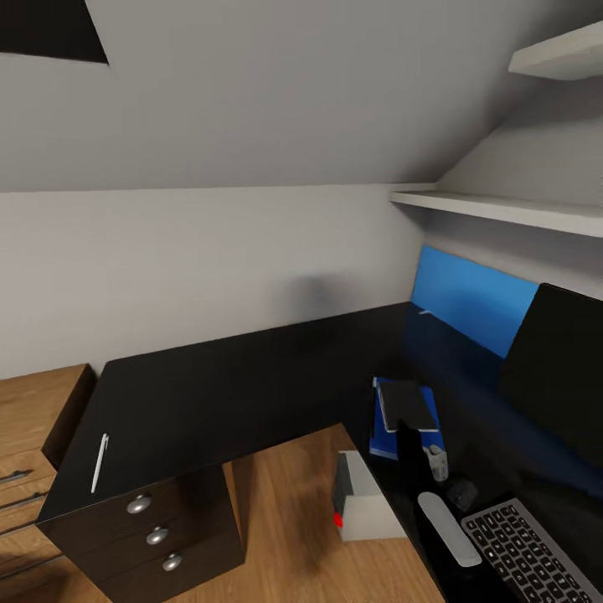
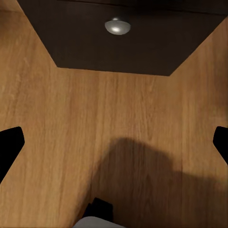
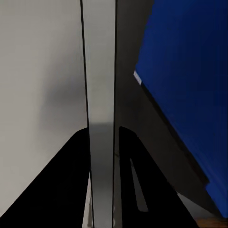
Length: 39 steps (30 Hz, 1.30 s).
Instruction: In the bedroom, organize the workspace by keeping the computer under the desk, ensuring the monitor is on the desk, placing the keyboard on the desk next to the monitor, placing the mouse on the desk next to the keyboard, moving the folder from the swivel chair onto the desk next to the mouse, stacking the notebook on top of the folder with the pen on top of the notebook, and positioning the swivel chair next to the desk.
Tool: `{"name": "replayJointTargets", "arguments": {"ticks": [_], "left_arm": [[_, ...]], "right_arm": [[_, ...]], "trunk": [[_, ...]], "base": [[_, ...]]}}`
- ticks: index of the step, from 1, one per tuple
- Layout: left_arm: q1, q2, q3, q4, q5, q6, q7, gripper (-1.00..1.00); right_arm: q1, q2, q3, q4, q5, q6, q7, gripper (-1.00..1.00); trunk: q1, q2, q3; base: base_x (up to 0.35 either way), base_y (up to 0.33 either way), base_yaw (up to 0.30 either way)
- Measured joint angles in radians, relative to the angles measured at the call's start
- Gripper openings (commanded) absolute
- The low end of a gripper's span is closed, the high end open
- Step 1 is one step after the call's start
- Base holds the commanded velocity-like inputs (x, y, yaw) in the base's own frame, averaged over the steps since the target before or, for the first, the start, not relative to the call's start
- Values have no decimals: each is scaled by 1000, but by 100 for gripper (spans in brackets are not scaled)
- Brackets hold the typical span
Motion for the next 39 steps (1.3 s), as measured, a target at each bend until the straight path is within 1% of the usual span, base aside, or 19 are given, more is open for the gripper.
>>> {"name": "replayJointTargets", "arguments": {"ticks": [29, 33, 39], "left_arm": [[0, -1, -3, 0, 0, 0, 0, 100], [0, -1, -3, 0, 0, 0, 0, 100], [0, -1, -3, 0, 0, 0, 0, 100]], "right_arm": [[0, -1, -7, 4, -1, -1, 6, -100], [0, 0, -34, 4, 0, -5, 3, -100], [0, 0, -38, 4, 1, -5, 3, -100]], "trunk": [[0, 0, 0], [0, 0, 0], [0, 0, 0]], "base": [[0, 0, -1], [0, 0, 0], [23, 0, 0]]}}
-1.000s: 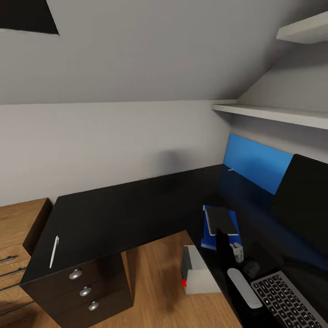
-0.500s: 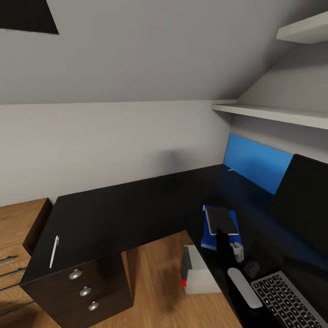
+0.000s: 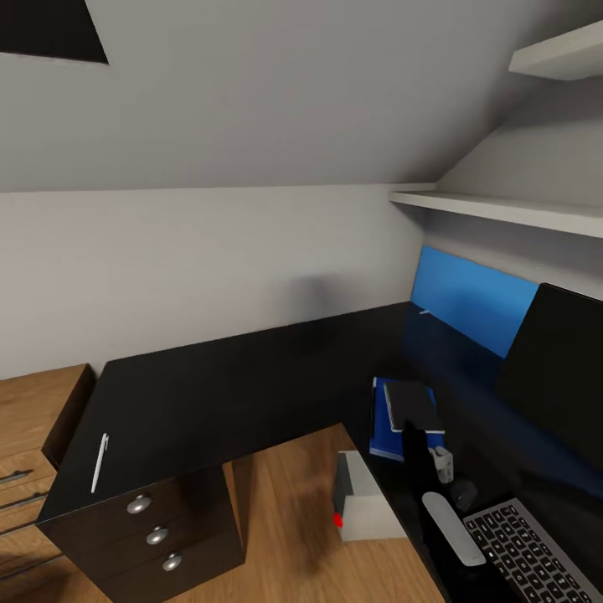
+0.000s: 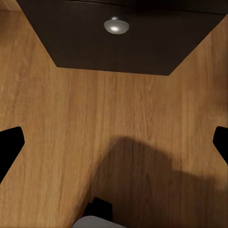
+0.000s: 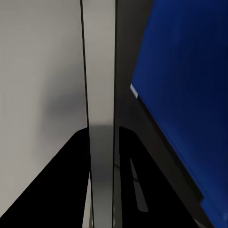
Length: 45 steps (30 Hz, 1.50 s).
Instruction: In the bedroom, organize the workspace by keeping the computer under the desk, ensuring the monitor is on the desk, placing the keyboard on the desk next to the monitor, placing the mouse on the desk next to the keyboard, moving the folder from the swivel chair onto the desk next to the mouse, stacking the notebook on top of the folder with the pen on top of the notebook, and positioning the swivel chair next to the desk.
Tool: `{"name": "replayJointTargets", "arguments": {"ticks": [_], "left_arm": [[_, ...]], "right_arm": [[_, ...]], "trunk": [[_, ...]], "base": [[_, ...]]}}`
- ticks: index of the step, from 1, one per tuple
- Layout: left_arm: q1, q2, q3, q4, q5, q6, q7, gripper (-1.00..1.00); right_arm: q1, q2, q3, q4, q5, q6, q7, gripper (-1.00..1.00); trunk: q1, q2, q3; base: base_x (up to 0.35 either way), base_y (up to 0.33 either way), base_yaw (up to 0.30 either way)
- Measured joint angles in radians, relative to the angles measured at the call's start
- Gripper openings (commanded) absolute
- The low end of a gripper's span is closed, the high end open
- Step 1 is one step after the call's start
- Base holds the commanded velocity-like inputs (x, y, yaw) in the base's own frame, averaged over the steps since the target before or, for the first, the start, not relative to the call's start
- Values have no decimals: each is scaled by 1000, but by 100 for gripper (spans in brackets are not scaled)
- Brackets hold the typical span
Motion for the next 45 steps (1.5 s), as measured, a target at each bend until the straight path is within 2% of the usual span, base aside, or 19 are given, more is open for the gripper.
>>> {"name": "replayJointTargets", "arguments": {"ticks": [18, 35, 38, 45], "left_arm": [[0, 3, 4, 0, 0, -1, -2, 100], [0, 2, 3, 0, 1, 1, 0, 100], [0, 2, 4, 0, 1, 1, 0, 100], [0, 2, 4, 0, 2, 0, 0, 100]], "right_arm": [[0, -3, -4, 1, 0, 2, -1, -100], [0, -3, -3, -2, -1, 4, -15, -100], [0, -2, -3, -2, -3, 4, -58, -100], [0, -1, -2, -2, -6, 9, -71, -100]], "trunk": [[0, 0, 0], [-65, 119, 53], [-65, 119, 53], [-65, 119, 53]], "base": [[49, 0, 0], [0, 0, 0], [0, 0, 0], [0, 0, 0]]}}
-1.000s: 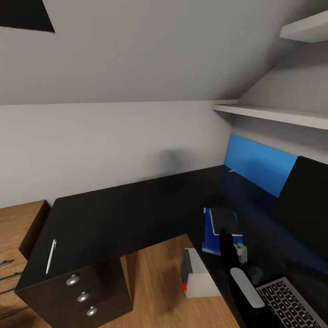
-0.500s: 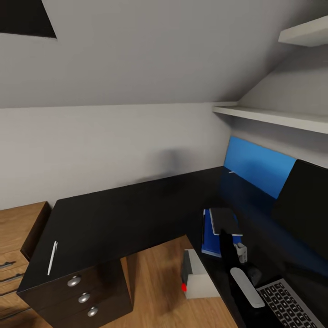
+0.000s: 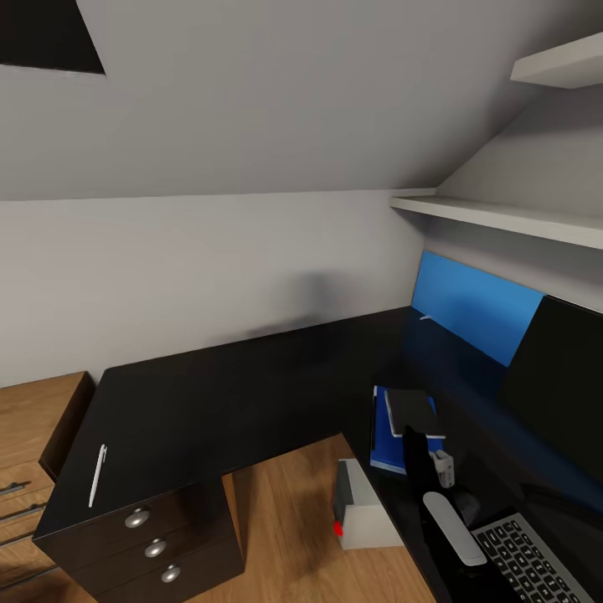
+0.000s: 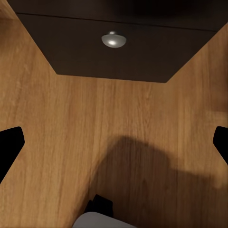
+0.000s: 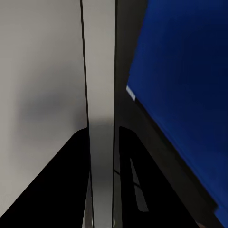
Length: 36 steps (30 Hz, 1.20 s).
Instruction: In the bedroom, organize the workspace by keeping the computer under the desk, ensuring the monitor is on the desk, placing the keyboard on the desk next to the monitor, placing the mouse on the desk next to the keyboard, moving the folder from the swivel chair onto the desk next to the mouse, stacking the notebook on top of the folder with the pen on top of the notebook, and positioning the swivel chair next to the desk.
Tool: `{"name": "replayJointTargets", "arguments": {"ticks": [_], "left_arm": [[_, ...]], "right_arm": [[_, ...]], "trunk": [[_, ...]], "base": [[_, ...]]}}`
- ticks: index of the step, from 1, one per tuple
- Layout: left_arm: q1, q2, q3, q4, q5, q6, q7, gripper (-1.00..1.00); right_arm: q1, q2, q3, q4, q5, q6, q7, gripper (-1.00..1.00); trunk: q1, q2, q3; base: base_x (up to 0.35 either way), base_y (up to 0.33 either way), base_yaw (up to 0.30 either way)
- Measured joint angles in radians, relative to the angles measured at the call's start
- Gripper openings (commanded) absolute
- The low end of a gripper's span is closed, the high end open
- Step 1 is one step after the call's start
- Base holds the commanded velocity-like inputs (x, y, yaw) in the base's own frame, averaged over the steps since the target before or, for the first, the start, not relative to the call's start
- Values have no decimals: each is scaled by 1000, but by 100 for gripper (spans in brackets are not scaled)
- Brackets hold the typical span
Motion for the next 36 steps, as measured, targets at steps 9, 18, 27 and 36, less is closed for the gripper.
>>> {"name": "replayJointTargets", "arguments": {"ticks": [9, 18, 27, 36], "left_arm": [[0, 0, 0, 0, -1, 0, 0, 100], [0, 0, 0, 0, -2, -1, -1, 100], [0, 0, 0, 0, -1, -2, -3, 100], [0, 1, 0, 0, -1, -2, -3, 100]], "right_arm": [[0, 1, 3, 1, -3, 2, -10, -100], [0, 0, 3, 1, -3, 3, -24, -100], [0, 0, 3, 2, -3, 4, -25, -100], [0, 0, 3, 1, -3, 4, -25, -100]], "trunk": [[0, 0, 0], [0, 0, 0], [0, 0, 0], [0, 0, 0]], "base": [[0, 0, 0], [0, 0, 0], [0, 0, 0], [0, 0, 0]]}}
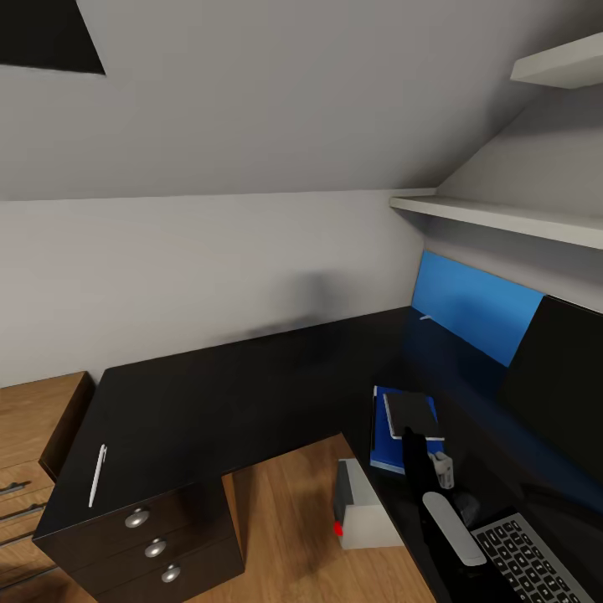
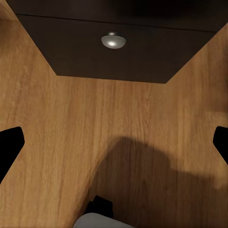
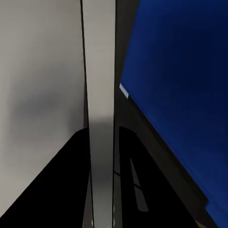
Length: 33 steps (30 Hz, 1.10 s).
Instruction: In the bedroom, organize the workspace by keeping the computer under the desk, ensuring the monitor is on the desk, placing the keyboard on the desk next to the monitor, placing the mouse on the desk next to the keyboard, moving the folder from the swivel chair onto the desk next to the mouse, stacking the notebook on top of the folder with the pen on top of the notebook, and positioning the swivel chair next to the desk.
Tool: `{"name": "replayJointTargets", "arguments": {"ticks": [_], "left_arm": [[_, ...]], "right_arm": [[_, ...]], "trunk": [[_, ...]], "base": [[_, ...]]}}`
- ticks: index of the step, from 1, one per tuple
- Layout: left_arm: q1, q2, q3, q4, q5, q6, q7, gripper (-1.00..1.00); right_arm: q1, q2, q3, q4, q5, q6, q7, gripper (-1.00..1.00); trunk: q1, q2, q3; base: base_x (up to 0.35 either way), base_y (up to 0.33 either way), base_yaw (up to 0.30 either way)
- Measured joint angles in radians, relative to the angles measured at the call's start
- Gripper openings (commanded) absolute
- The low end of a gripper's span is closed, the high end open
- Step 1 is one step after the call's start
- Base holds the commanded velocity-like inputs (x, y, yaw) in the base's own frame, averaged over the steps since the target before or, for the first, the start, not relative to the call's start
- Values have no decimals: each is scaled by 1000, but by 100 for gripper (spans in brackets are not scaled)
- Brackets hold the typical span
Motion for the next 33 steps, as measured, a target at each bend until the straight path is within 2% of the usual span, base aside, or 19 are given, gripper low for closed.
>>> {"name": "replayJointTargets", "arguments": {"ticks": [3, 4, 11, 20, 31, 33], "left_arm": [[0, 0, 0, 0, 0, 0, 0, 100], [0, 0, 0, 0, 0, 0, 0, 100], [0, 0, 0, 0, 0, 0, 0, 100], [0, 2, 0, 0, 0, 0, 0, 100], [0, 2, 0, 0, 0, 0, 2, 100], [0, 2, 0, 0, 0, 0, 1, 100]], "right_arm": [[0, 0, 0, 0, 0, 0, -1, -100], [0, 0, 0, 0, 0, 0, -1, 100], [0, 0, 0, 0, 0, 0, -2, 100], [0, 0, -2, 0, 2, 0, 0, 100], [0, 0, 0, -8, 3, -1, 0, 100], [0, 1, 1, -19, 4, -3, 1, 100]], "trunk": [[0, 0, 0], [0, 0, 0], [0, 0, 0], [0, 0, 0], [0, 0, 0], [-8, 14, 6]], "base": [[0, 0, 0], [0, 0, 0], [-2, 0, 0], [-236, 0, 0], [-13, 0, 0], [0, 0, 0]]}}
